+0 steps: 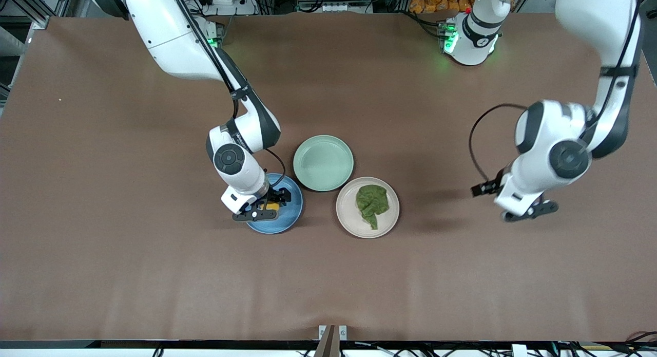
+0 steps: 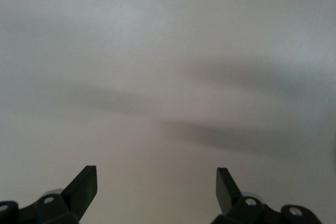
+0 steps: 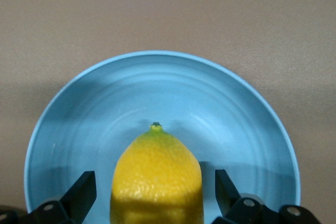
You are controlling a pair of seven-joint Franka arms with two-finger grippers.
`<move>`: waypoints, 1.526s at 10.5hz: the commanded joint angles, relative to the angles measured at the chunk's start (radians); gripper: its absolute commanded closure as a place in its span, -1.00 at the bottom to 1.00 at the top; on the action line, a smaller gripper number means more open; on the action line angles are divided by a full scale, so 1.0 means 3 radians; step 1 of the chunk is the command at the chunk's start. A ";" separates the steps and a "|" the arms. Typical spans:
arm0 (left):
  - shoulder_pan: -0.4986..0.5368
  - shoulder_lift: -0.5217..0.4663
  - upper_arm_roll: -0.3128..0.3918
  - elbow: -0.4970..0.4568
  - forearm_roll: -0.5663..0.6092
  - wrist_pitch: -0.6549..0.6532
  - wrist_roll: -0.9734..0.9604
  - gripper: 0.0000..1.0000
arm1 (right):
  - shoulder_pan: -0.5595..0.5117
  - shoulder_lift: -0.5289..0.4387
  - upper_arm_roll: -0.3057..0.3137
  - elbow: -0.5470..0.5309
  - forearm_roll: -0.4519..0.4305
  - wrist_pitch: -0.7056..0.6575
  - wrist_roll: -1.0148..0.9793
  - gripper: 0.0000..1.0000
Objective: Place lemon and lettuce in plates
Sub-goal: 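Open the right gripper and withdraw both grippers from the plates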
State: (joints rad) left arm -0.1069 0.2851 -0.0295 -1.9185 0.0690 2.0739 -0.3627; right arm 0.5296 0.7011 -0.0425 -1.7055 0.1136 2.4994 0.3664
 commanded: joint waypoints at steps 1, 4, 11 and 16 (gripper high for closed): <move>-0.0150 -0.0816 0.0272 -0.0839 -0.0184 0.0205 0.0354 -1.00 | -0.0006 -0.0087 -0.0032 0.0086 0.0040 -0.0185 -0.0010 -1.00; -0.0139 -0.0955 0.0252 -0.0683 -0.0179 0.0179 0.0365 -1.00 | -0.0113 -0.0138 -0.0093 0.0682 0.0025 -0.1301 -0.0020 -1.00; -0.0093 -0.1002 -0.0024 0.0416 -0.0138 -0.0525 0.0360 -1.00 | -0.0798 -0.0634 -0.0104 0.0960 0.0015 -0.2557 -0.0596 -1.00; -0.0119 -0.0889 -0.0126 0.0990 -0.0179 -0.1262 0.0549 -1.00 | -0.1243 -0.0966 -0.0119 0.0955 -0.0316 -0.2886 -0.0807 -1.00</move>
State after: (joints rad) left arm -0.1516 0.0004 -0.0502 -1.6656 0.0364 1.7430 -0.2283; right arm 0.1851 0.4566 -0.0907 -1.4033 0.0623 1.6525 0.1295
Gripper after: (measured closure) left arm 0.000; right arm 0.000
